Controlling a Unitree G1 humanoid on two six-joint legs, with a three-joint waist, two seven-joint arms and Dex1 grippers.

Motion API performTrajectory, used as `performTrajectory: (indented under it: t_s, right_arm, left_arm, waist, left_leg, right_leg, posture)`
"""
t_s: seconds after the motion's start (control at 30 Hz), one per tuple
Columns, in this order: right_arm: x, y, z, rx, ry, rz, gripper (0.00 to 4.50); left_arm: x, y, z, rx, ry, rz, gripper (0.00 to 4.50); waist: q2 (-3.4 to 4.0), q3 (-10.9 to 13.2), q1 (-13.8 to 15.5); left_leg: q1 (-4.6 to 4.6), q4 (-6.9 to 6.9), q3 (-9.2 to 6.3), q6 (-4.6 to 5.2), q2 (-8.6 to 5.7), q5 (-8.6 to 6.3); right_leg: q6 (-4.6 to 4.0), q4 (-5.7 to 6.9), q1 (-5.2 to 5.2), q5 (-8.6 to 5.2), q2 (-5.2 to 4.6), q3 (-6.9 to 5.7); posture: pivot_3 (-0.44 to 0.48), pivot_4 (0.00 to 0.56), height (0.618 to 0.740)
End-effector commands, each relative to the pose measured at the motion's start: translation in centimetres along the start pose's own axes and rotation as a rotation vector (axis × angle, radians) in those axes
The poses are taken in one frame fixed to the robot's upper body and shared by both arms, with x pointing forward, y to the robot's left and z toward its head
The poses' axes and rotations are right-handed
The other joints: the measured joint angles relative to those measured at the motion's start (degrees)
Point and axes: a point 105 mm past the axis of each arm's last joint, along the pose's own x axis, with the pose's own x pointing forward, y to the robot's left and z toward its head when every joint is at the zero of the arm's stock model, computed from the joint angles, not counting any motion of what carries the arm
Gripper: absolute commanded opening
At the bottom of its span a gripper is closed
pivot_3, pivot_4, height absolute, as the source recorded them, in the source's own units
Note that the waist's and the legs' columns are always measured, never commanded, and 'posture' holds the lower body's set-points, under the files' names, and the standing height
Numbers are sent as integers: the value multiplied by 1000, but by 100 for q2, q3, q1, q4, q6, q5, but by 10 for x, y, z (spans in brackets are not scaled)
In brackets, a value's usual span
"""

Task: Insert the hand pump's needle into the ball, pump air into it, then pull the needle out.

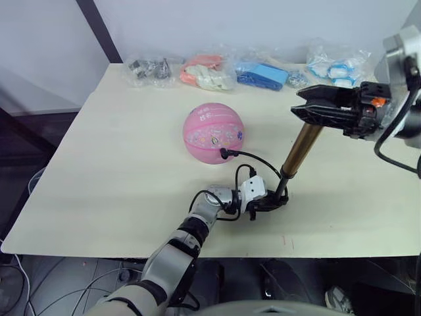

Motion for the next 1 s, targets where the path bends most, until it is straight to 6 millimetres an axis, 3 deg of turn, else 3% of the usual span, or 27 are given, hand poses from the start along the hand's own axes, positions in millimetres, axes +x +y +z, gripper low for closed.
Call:
performTrajectory:
  t_s: [0.03,0.2,0.37,0.5,0.77,0.9,1.0]
  right_arm:
    - [9,11,-24,3,58,40,1740]
    - [14,15,-64,56,114,41,1740]
    - [16,17,-92,82,142,34,1740]
    - [19,23,-128,121,183,35,1740]
    - [20,35,-175,123,285,42,1740]
    - [19,33,-191,81,338,5,1740]
    - [20,30,-185,62,331,-8,1740]
  left_arm:
    - [-5,-12,-26,-84,74,-13,1117]
    - [-5,-12,-26,-82,74,-15,1117]
    - [-4,-13,-26,-79,74,-17,1117]
    - [-4,-13,-25,-77,73,-19,1117]
    - [-4,-13,-25,-75,72,-21,1117]
    - [-3,-12,-24,-73,73,-21,1117]
    - [-4,-12,-24,-74,73,-20,1117]
  waist:
    - [-1,-3,-11]
    - [-7,-11,-15]
    - [-10,-11,-17]
    - [-28,-26,-15]
    - [-45,-42,-14]
    - [-51,-58,-15]
    - [-61,-67,-15]
  left_leg:
    - [7,0,1,0,1,0]
    - [33,1,-2,0,6,0]
    - [80,-5,1,0,6,-1]
    - [87,-7,-5,0,8,-1]
    - [96,-9,-9,-1,7,-1]
    - [98,-9,-10,-1,7,-1]
    - [106,-9,-12,-1,7,-1]
  right_leg:
    - [0,2,5,0,3,1]
    - [0,5,30,0,12,1]
    - [2,-5,77,-2,12,3]
    - [2,-6,88,-3,16,-8]
    - [2,-11,98,-3,15,-7]
    - [2,-12,100,-3,15,-7]
    - [4,-13,109,-4,15,-9]
  posture:
    - [0,150,738]
    - [0,150,738]
    - [0,150,738]
    - [0,150,738]
    - [0,150,738]
    - [0,150,738]
    - [0,150,738]
